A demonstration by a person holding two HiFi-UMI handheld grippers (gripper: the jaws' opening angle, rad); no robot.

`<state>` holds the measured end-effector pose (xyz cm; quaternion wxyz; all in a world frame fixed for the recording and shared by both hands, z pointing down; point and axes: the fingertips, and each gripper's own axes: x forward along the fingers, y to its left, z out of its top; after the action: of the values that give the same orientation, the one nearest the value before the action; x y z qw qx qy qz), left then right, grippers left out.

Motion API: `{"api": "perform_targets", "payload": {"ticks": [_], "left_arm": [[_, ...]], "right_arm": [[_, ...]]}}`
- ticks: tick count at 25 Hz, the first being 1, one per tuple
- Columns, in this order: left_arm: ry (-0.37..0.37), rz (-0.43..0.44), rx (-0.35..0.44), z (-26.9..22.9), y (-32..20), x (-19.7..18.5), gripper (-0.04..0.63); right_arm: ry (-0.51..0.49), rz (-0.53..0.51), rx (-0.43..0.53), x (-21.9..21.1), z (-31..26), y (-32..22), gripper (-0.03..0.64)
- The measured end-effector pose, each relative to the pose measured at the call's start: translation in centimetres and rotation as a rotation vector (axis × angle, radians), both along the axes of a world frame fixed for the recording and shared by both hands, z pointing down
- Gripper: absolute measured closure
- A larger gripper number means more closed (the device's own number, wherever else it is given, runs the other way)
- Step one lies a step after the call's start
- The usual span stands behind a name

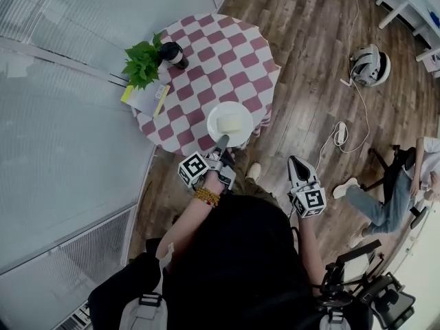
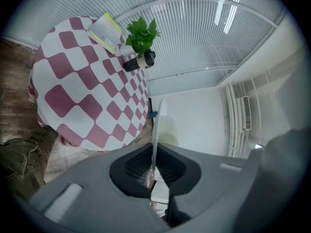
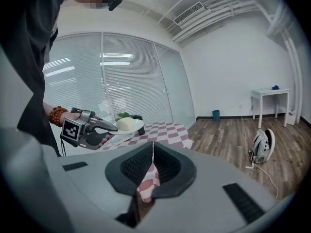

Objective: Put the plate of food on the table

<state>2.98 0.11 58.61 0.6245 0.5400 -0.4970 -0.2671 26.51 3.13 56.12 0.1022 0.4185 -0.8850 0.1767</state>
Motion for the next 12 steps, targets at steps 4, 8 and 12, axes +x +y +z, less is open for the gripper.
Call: {"api": "perform_targets", "payload": {"ticks": [4,8,12], "left_arm": [[0.011,0.001,-0.021,1.1,-2.2,-0.7,0.574],[0.020,0.002,-0.026,1.8,-5.0,-1.5,0.574],[0.035,0.000,-0.018,2.0,-8.2,-2.4,0.574]], "right_arm": [[0.018,0.025,-0.008,0.3,0.1,-1.8,0.603],[0.038,0.044,-0.023,0.3,0.0,-3.2,0.603],[0.063,0.038,-0.049,-0.4,0.2,-5.1,0.604]]}}
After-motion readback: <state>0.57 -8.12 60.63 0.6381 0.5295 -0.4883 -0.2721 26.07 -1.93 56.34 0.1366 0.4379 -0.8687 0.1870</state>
